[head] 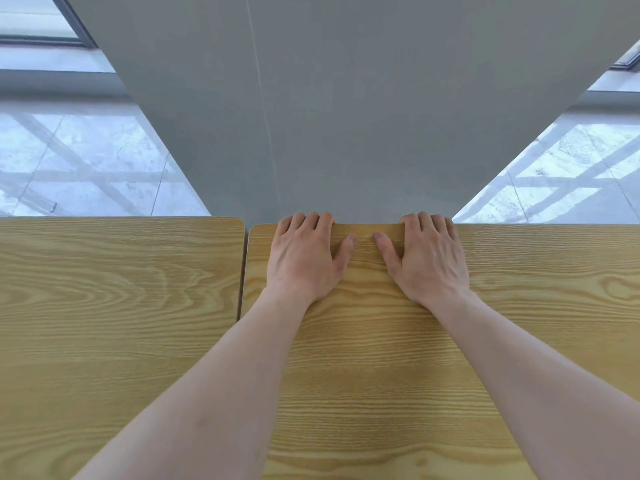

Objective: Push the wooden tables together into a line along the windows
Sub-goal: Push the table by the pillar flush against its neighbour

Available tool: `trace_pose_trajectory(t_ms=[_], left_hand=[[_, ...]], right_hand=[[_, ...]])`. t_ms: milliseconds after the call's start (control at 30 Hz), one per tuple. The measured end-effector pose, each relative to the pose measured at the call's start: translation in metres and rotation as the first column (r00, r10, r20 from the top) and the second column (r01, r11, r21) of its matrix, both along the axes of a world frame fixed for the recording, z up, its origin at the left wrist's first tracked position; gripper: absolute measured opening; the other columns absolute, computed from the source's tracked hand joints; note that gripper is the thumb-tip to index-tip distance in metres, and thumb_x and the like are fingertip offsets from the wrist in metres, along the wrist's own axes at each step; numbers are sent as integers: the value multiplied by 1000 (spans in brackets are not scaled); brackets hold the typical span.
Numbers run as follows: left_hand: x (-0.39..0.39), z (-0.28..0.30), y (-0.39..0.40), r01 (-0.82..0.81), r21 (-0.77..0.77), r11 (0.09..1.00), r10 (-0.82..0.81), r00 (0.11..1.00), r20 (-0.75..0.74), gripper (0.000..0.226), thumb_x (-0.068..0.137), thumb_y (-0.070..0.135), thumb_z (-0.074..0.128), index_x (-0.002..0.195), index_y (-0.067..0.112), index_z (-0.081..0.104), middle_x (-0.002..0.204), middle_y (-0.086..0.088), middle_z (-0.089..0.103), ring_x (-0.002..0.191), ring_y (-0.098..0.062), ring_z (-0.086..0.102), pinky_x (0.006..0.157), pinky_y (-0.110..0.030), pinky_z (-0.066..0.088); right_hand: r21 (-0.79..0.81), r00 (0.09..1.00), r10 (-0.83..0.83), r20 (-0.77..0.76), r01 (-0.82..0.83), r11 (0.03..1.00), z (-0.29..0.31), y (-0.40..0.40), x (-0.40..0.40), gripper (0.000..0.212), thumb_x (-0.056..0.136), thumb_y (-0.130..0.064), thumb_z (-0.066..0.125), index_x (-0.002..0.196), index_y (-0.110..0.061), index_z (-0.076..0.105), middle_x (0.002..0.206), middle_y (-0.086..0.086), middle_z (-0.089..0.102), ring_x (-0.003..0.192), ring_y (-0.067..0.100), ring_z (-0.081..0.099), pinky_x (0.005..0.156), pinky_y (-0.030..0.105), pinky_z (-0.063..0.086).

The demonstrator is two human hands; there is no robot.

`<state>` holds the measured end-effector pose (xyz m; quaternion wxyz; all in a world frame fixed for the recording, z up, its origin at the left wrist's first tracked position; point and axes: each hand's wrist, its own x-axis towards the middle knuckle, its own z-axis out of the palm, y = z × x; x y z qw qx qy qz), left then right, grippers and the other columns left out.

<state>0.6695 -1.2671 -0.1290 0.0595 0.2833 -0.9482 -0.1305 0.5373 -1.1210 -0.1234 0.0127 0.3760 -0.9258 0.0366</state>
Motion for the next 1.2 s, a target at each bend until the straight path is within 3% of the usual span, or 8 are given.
trace_pose_trajectory(t_ms=[433,567,667,733,900,1200], left_hand=[[3,1,1,-43,-3,999,43,999,9,51,99,62,31,117,20,56,107,5,63,106,-22,53,109,-37,33],[4,2,2,-25,33,999,25,1000,3,54,98,63,33,128,22,54,120,6,62,118,-20,50,114,-36,28],[8,8,4,17,59,998,-16,1000,-16,61,99,61,35,146,22,44,142,4,52,137,-20,39,122,-38,20],[14,16,10,25,55,998,-23,999,-35,61,101,58,34,150,23,38,149,3,46,143,-20,33,126,-39,15],[48,34,36,45,50,998,-44,999,-31,60,101,57,33,151,23,37,155,2,41,147,-20,29,127,-40,11],[126,53,105,21,98,995,-18,999,-35,64,101,58,32,154,24,31,164,2,29,155,-19,16,127,-40,7]], right_hand=[[-1,1000,20,-16,-20,1000,-2,0,3,72,100,-65,21,116,-6,58,107,11,62,108,34,54,111,47,35],[1,1000,6,15,-6,1000,-3,3,7,74,102,-61,20,134,-2,52,129,17,59,134,37,45,123,49,22],[2,997,-20,81,20,1000,5,7,21,69,104,-54,27,150,-4,37,154,18,42,150,35,26,125,46,18],[-11,994,-3,113,4,1000,13,14,35,66,103,-52,33,151,-7,36,160,17,35,153,33,23,125,44,19],[-27,990,49,135,-46,999,39,43,71,55,103,-47,35,143,-10,48,149,11,49,148,29,32,123,42,25],[-23,987,34,158,-30,999,51,120,149,57,103,-48,33,145,-13,48,154,9,47,151,26,30,124,39,22]])
